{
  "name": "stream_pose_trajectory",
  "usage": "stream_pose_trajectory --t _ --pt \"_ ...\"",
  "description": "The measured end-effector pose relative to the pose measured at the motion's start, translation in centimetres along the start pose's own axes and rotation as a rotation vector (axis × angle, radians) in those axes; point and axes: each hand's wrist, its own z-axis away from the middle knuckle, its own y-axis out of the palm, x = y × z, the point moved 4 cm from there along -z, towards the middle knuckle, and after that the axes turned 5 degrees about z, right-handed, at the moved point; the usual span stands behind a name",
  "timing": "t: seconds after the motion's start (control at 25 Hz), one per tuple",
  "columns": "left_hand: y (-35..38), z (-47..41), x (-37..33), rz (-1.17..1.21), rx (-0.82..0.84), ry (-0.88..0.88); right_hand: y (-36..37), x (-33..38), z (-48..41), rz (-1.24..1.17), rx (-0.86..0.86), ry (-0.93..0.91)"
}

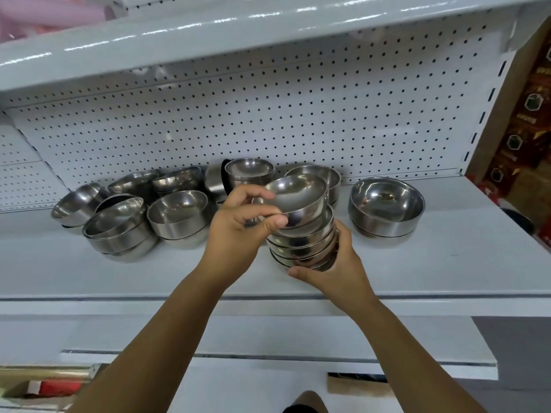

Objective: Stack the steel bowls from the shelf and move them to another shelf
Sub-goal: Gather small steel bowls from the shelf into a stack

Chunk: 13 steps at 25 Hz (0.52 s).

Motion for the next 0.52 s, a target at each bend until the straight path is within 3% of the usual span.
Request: stream_pose_trajectory --t 0.24,0.52 --pt "0.5 0.9 1.4 -0.007 -0.006 -0.036 0.0 0.0 0.0 0.002 0.007 -0.002" --pt "1.0 1.1 2.0 0.032 0.098 -0.106 0.1 -0.1 0.0 0.002 0.009 -0.002"
